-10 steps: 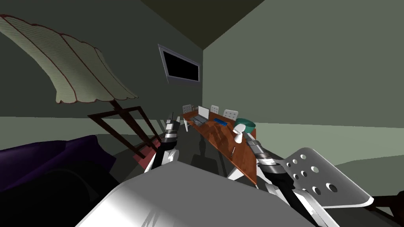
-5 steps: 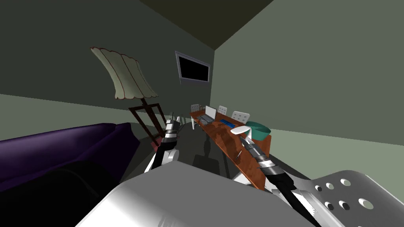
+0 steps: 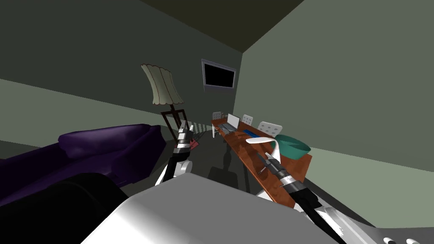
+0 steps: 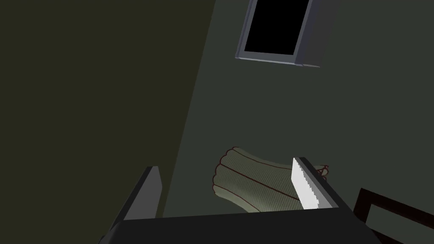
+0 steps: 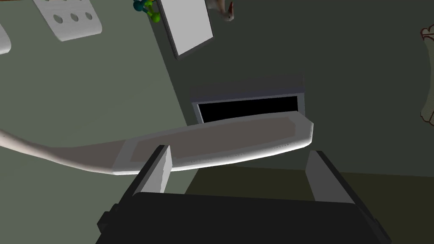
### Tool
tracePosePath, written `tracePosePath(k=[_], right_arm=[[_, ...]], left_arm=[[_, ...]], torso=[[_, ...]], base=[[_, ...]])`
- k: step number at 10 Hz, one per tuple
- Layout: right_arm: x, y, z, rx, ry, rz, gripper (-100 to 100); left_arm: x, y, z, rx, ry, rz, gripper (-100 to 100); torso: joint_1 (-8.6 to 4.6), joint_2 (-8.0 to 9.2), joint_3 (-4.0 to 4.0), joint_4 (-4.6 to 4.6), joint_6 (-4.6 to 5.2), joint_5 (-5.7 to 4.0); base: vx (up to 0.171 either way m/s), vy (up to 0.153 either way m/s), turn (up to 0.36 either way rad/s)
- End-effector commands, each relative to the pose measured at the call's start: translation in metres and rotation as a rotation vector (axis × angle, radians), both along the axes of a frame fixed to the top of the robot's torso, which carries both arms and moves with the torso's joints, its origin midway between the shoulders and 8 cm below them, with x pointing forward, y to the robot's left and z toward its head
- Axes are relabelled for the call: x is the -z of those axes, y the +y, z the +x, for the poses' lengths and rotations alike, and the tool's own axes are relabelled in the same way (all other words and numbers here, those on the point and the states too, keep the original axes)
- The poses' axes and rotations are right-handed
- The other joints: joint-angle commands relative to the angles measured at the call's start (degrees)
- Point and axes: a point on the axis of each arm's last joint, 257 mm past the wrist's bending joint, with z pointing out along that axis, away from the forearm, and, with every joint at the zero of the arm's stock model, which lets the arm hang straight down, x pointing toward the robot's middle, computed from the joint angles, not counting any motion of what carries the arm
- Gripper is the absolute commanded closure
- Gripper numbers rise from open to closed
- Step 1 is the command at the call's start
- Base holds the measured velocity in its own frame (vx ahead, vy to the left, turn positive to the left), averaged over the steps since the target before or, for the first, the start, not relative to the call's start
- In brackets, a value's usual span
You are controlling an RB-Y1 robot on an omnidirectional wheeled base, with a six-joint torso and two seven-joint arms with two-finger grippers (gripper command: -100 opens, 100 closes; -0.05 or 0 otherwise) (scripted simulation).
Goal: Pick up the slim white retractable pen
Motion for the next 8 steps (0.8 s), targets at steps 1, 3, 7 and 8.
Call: tracePosePath(k=[1, 3, 7, 8], right_arm=[[0.005, 0.002, -0.003, -0.005, 0.008, -0.031, -100], [0.029, -0.010, -0.007, -0.011, 0.056, -0.127, -100], [0.074, -0.038, -0.021, -0.026, 0.152, -0.307, -100], [0.076, -0.038, -0.022, -0.030, 0.153, -0.320, -100]], left_arm=[[0.000, 0.000, 0.000, 0.000, 0.000, 0.000, 0], [0.000, 0.000, 0.000, 0.000, 0.000, 0.000, 0], [0.000, 0.000, 0.000, 0.000, 0.000, 0.000, 0], [0.000, 0.000, 0.000, 0.000, 0.000, 0.000, 0]], torso=[[0.00, 0.00, 0.00, 0.00, 0.00, 0.00], [0.02, -0.13, -0.08, -0.03, -0.06, 0.01], [-0.03, -0.01, -0.01, 0.00, -0.04, 0.00], [-0.03, -0.06, -0.03, -0.01, -0.01, -0.01]], base=[[-0.025, -0.015, -0.009], [-0.046, -0.023, 0.295], [-0.075, -0.027, 0.343], [-0.028, -0.015, 0.026]])
